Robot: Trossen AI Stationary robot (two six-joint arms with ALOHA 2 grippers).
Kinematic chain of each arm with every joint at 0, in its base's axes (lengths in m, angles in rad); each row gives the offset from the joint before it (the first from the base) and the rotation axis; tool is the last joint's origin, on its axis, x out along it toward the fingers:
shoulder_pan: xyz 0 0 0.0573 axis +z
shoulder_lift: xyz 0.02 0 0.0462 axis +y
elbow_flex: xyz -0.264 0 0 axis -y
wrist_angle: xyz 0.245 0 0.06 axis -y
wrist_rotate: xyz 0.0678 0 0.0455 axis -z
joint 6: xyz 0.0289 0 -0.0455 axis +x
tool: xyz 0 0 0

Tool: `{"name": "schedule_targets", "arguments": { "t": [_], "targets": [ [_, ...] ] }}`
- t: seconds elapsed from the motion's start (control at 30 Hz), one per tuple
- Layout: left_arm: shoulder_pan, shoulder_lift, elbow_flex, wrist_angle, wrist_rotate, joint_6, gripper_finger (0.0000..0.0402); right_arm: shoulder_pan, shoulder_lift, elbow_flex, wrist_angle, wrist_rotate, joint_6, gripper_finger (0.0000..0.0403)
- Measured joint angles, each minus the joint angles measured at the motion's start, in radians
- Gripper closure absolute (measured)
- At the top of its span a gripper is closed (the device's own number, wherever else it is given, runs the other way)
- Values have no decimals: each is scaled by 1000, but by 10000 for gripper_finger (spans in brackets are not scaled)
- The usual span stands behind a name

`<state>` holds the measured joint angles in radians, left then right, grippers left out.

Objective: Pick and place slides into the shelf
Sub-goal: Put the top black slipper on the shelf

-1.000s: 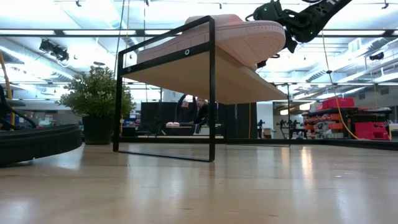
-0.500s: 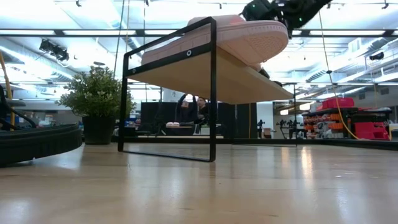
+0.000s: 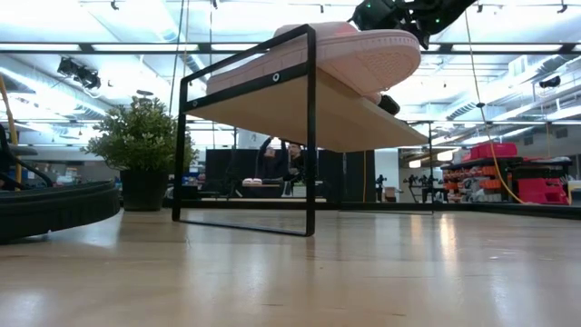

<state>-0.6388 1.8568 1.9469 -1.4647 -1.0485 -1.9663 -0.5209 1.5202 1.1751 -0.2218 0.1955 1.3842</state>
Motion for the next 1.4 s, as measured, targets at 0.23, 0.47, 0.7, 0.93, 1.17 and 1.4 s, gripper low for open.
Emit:
{"name": "schedule_targets", "arguments": {
  "t": [0.23, 0.47, 0.7, 0.93, 1.17, 1.4],
  "targets": [
    [-11, 0, 0, 1, 0, 0, 294, 22, -1, 0, -2, 11, 7, 288],
    [-17, 0, 0, 2, 0, 0, 294, 35, -2, 2, -28, 19, 6, 288],
    [-17, 0, 0, 2, 0, 0, 294, 31, -2, 2, -26, 19, 6, 288],
    [-17, 0, 0, 2, 0, 0, 294, 27, 5, 2, -21, 15, 5, 291],
    [-17, 0, 0, 2, 0, 0, 294, 19, 5, 2, -25, 22, 1, 301],
    [-17, 0, 0, 2, 0, -1, 294, 19, 5, 2, -26, 22, -21, 312]
  ]
}}
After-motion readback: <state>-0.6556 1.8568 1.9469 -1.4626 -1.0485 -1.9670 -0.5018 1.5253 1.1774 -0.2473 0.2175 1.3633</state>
